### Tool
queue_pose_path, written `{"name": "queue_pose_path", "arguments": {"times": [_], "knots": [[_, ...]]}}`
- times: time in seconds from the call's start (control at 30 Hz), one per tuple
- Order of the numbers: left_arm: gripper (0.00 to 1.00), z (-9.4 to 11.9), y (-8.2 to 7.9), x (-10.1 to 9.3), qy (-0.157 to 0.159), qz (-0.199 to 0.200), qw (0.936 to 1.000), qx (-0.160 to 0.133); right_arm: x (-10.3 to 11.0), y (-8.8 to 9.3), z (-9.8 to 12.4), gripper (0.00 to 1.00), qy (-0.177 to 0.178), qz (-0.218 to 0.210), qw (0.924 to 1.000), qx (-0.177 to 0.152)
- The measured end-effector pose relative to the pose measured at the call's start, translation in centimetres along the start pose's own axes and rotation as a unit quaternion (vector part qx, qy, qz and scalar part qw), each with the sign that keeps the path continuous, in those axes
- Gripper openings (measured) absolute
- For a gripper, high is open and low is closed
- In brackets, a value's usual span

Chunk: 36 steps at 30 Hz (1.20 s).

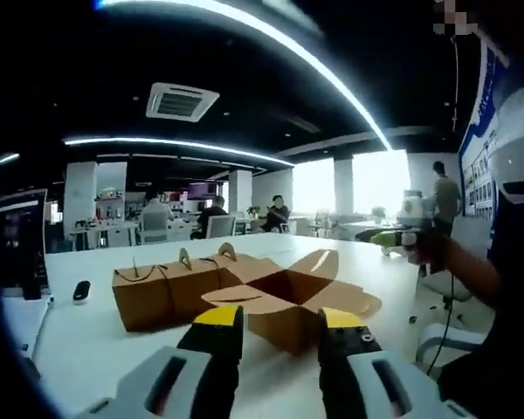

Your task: Pick up one paper box from the group, open the paper box, and remove the item inside

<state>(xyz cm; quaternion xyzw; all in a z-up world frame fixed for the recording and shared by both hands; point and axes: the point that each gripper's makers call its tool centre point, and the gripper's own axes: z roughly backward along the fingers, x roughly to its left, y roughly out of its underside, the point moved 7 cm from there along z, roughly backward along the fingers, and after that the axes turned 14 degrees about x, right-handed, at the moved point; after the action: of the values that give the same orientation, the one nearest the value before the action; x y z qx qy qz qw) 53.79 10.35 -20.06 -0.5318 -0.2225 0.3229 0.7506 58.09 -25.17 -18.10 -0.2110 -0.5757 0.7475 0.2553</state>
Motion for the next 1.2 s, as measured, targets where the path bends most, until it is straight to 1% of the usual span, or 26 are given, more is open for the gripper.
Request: {"name": "queue_pose_path", "arguments": {"times": [0.03,0.13,0.2,0.27,0.33,0.43,0.53,0.63,0.77,0.8,0.9,0.97,1.03,1.07,1.17,1.2], "knots": [[0.36,-0.1,0.0,-0.1,0.003,0.002,1.0,-0.003,0.0,0.1,-0.2,0.33,-0.005,-0.017,0.9999,0.001],[0.35,-0.6,-0.3,-0.3,0.016,0.015,0.9998,-0.005,0.0,0.0,-0.5,0.34,-0.008,-0.028,0.9995,-0.007],[0.35,-0.8,-0.5,-0.5,0.019,0.008,0.9998,-0.007,-0.1,-0.2,-0.6,0.36,-0.009,-0.038,0.999,-0.021],[0.36,-0.7,-0.6,-0.5,0.019,0.003,0.9998,-0.007,-0.1,-0.2,-0.6,0.36,-0.01,-0.042,0.9988,-0.023],[0.36,-0.6,-0.8,-0.3,0.014,0.005,0.9998,-0.01,-0.3,-0.1,-0.6,0.37,-0.01,-0.042,0.9989,-0.017],[0.35,-0.3,-0.6,0.3,0.006,0.021,0.9996,-0.017,-0.3,0.0,-0.5,0.37,-0.006,-0.04,0.9992,-0.006],[0.35,-0.1,-0.7,0.5,0.006,0.041,0.9986,-0.032,0.2,-0.1,-0.5,0.37,-0.014,-0.048,0.9987,-0.007],[0.35,-0.1,-0.8,0.5,0.006,0.047,0.998,-0.042,0.8,-0.1,-0.7,0.36,-0.019,-0.042,0.9989,-0.005],[0.36,-0.1,-0.7,0.5,0.002,0.044,0.9981,-0.044,1.1,0.2,-1.3,0.36,-0.019,-0.042,0.9989,0.006],[0.36,-0.2,-0.7,0.5,0.005,0.046,0.9979,-0.046,1.2,0.4,-1.6,0.36,-0.018,-0.039,0.999,0.015],[0.36,-0.4,-0.6,0.6,0.005,0.057,0.9974,-0.045,1.1,0.6,-1.9,0.36,-0.015,-0.039,0.9988,0.024],[0.36,-0.5,-0.6,0.6,0.002,0.057,0.9974,-0.045,1.1,0.5,-1.9,0.36,-0.017,-0.046,0.9986,0.018],[0.36,-0.6,-0.5,1.0,-0.025,0.031,0.9987,-0.033,0.8,0.1,-1.9,0.35,-0.011,-0.055,0.9984,-0.004],[0.36,-0.7,-0.4,1.0,-0.031,0.023,0.9988,-0.028,0.7,0.1,-1.9,0.35,-0.011,-0.06,0.9981,-0.011],[0.36,-0.7,-0.2,0.7,-0.025,0.027,0.999,-0.024,0.5,0.1,-1.7,0.35,-0.014,-0.075,0.9969,-0.016],[0.36,-0.7,-0.3,0.6,-0.016,0.033,0.9989,-0.03,0.5,0.1,-1.7,0.35,-0.015,-0.076,0.9969,-0.014]]}}
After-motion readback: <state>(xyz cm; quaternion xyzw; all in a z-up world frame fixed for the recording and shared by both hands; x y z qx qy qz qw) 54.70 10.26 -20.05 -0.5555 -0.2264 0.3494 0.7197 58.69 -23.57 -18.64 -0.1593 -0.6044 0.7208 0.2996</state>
